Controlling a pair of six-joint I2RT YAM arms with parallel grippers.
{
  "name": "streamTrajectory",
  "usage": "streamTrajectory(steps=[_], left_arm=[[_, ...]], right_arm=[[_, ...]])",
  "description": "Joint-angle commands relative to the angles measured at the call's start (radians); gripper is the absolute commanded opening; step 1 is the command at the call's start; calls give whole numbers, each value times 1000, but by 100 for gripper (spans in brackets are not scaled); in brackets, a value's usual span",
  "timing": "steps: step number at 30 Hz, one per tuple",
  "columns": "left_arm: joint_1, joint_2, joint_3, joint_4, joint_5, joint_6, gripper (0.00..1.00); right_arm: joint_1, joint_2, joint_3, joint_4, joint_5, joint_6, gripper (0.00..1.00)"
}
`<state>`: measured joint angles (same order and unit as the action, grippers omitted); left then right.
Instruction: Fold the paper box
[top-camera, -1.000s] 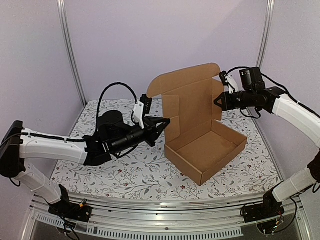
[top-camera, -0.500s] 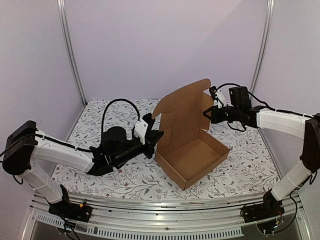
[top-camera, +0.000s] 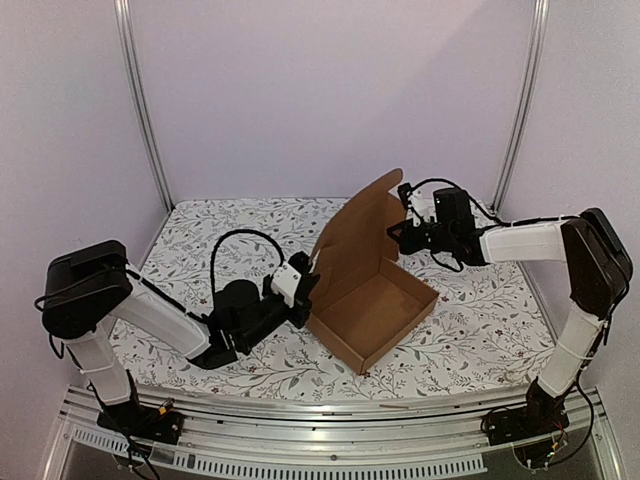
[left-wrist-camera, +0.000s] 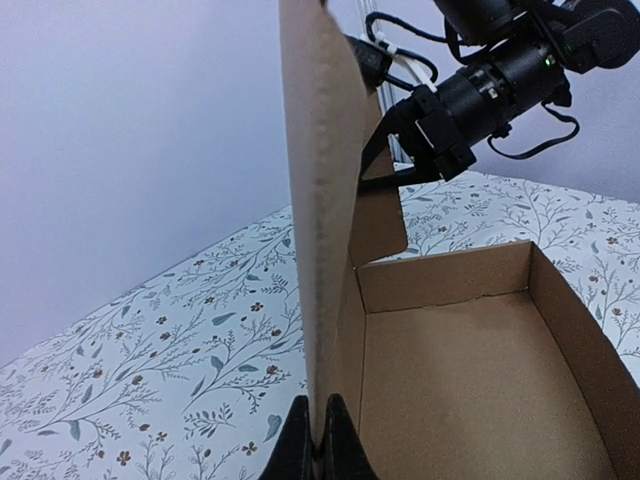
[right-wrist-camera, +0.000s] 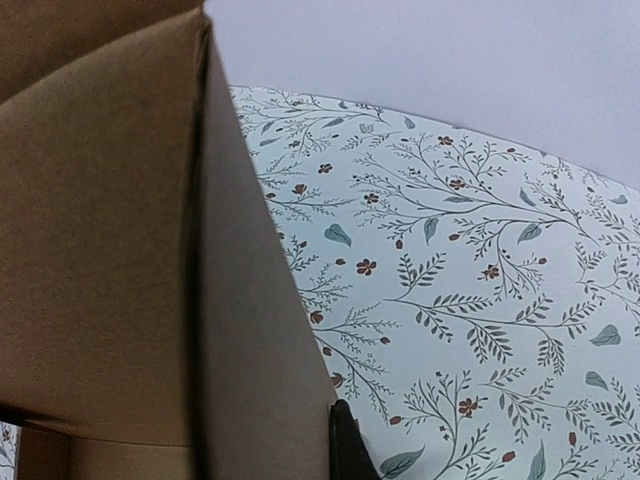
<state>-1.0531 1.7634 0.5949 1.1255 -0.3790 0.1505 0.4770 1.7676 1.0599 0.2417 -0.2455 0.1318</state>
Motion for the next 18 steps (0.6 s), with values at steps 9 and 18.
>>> streamTrajectory(steps=[9,18], left_arm=[[-15,8,-128,86,-112,245,0],[-16,-12,-157,143,-130,270,0]], right_arm=[[46,-24,-106,-197,-42,-61,1],[24,-54,-44,-435,-115,-69,12]])
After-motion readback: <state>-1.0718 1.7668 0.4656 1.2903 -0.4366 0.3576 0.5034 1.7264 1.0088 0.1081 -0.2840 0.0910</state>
